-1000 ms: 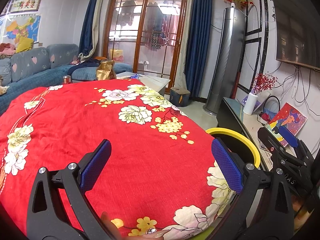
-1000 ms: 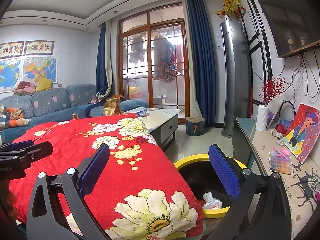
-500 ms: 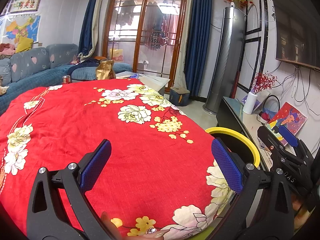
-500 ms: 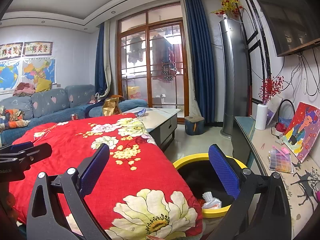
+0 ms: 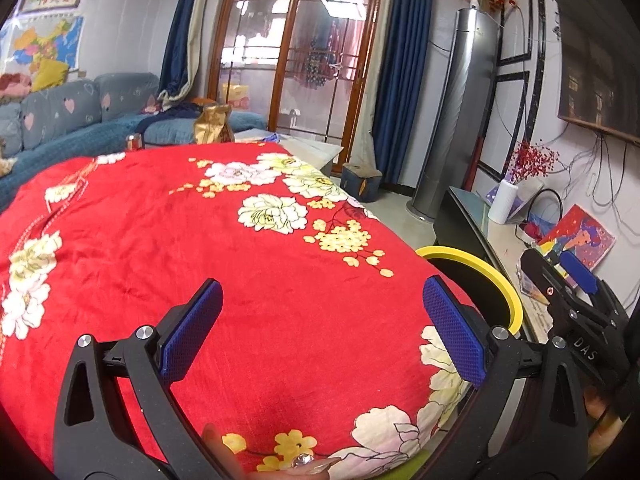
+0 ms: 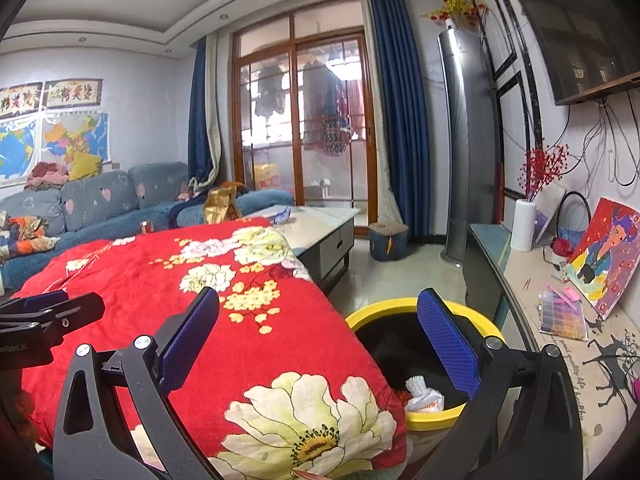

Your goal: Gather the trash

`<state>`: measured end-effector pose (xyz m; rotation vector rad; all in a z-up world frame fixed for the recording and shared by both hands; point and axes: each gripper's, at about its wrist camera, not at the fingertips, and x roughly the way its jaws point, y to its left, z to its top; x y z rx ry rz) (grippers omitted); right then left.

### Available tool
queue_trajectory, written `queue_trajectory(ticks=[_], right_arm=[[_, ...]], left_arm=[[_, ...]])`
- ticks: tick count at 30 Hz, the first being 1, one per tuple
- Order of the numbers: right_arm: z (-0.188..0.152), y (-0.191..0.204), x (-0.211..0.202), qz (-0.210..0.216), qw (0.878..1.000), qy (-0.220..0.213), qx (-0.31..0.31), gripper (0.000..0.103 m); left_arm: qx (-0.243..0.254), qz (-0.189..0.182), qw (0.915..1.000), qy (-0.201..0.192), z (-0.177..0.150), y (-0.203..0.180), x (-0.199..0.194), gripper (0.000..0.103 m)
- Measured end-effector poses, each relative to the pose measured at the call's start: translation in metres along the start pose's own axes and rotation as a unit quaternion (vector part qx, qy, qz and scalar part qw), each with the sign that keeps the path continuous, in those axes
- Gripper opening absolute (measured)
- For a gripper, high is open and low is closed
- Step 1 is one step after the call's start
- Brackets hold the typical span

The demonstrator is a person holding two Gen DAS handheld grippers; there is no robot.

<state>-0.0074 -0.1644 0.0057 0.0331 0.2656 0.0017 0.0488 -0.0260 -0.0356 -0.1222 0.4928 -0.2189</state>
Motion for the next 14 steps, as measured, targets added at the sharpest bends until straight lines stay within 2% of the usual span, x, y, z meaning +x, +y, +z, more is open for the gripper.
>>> queue_trajectory(ticks=[2, 4, 7, 8, 11, 12, 13, 14], right_arm=[[0.004, 0.011, 0.005, 0.013, 1.0, 0.005, -0.01, 0.097], [0.011, 0.022, 0.012, 0.03, 0.999, 0.008, -0.011, 0.097], [0.028, 0.061, 0.037, 0.08, 0.996, 0.026, -0.003, 0.097], [0.034, 0.083, 0.051, 0.108, 0.993, 0.044, -0.002, 0.097], [0.043, 0.16, 0.086, 0.189, 0.976, 0.103, -0.015, 0.097], [0.042, 0.2, 0.1, 0.22, 0.966, 0.133, -0.039, 0.096], [0.041, 0.228, 0.109, 0.237, 0.958, 0.155, -0.056, 0.096], [0.035, 0.272, 0.12, 0.265, 0.943, 0.185, -0.082, 0.096]], left_arm=[[-0.011, 0.005, 0.9999, 0.003, 0.003, 0.009, 0.002, 0.092], [-0.028, 0.025, 0.9993, 0.004, 0.01, 0.033, 0.0, 0.092], [-0.072, 0.08, 0.9942, -0.003, 0.024, 0.089, -0.009, 0.092], [-0.085, 0.107, 0.9906, -0.001, 0.027, 0.113, -0.013, 0.092], [-0.128, 0.225, 0.9658, 0.021, 0.025, 0.203, -0.03, 0.092], [-0.156, 0.278, 0.9468, 0.045, 0.019, 0.248, -0.037, 0.092], [-0.174, 0.302, 0.9352, 0.06, 0.013, 0.277, -0.041, 0.092], [-0.197, 0.33, 0.9199, 0.079, 0.005, 0.31, -0.047, 0.092]])
